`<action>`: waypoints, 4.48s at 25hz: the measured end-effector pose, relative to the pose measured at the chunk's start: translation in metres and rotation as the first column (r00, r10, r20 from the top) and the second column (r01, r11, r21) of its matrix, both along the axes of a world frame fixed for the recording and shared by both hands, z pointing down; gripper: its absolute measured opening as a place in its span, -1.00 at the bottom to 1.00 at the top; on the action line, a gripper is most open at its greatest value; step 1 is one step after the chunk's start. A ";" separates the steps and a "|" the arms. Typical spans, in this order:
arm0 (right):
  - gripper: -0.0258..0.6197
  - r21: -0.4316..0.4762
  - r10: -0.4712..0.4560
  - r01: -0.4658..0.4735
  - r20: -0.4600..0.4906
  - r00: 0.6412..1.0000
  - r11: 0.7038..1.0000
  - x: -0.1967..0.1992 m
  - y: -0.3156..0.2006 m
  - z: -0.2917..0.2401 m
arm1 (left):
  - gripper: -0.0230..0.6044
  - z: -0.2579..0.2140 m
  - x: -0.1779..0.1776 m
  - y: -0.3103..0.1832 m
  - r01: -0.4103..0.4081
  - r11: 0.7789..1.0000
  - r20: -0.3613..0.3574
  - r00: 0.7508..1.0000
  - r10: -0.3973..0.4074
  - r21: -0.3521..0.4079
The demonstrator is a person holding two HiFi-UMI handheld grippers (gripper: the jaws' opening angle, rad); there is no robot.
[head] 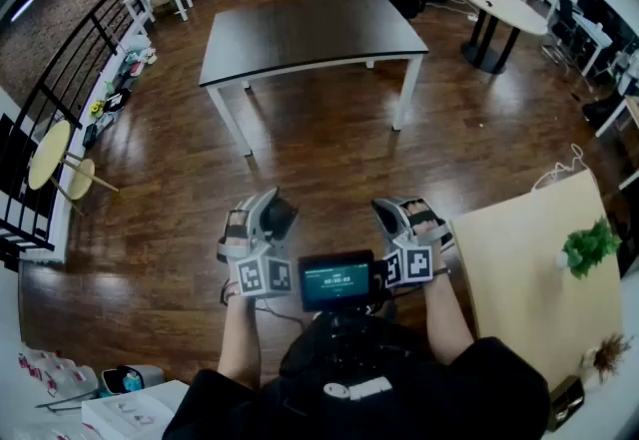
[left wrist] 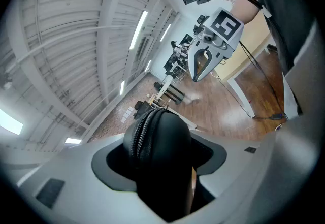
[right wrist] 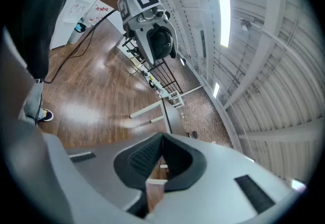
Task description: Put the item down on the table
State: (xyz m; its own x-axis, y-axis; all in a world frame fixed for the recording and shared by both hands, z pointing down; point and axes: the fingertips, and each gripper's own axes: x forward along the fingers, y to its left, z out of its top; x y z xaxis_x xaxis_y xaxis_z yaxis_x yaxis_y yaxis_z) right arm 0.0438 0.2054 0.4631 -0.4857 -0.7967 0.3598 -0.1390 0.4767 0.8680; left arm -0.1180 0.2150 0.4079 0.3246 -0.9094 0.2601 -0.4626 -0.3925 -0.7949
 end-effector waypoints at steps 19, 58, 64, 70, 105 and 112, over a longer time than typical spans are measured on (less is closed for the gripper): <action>-0.91 -0.021 -0.010 0.010 -0.005 1.000 1.000 -0.042 0.010 0.007 | -0.03 0.009 -0.021 0.009 -0.042 0.999 -0.072 0.997 0.041 -0.014; -0.91 -0.009 -0.043 0.043 0.066 0.997 0.999 0.046 -0.203 0.018 | -0.03 0.014 0.090 -0.194 -0.063 0.998 0.008 0.998 0.063 0.004; -0.91 -0.019 -0.034 0.035 0.059 0.998 0.999 0.043 -0.247 0.015 | -0.03 0.013 0.094 -0.245 -0.086 0.996 -0.013 0.996 0.087 0.006; -0.91 -0.038 -0.025 0.027 0.046 0.999 0.999 0.029 -0.302 0.024 | -0.03 0.022 0.083 -0.304 -0.106 0.994 -0.034 0.994 0.106 0.001; -0.91 -0.042 -0.003 0.002 -0.006 1.000 0.999 -0.073 -0.546 0.019 | -0.03 0.038 -0.016 -0.550 -0.162 0.986 -0.060 0.985 0.159 -0.049; -0.91 -0.044 -0.022 0.021 -0.006 1.000 0.999 -0.065 -0.625 0.026 | -0.03 0.046 -0.008 -0.630 -0.144 0.988 -0.051 0.989 0.141 -0.057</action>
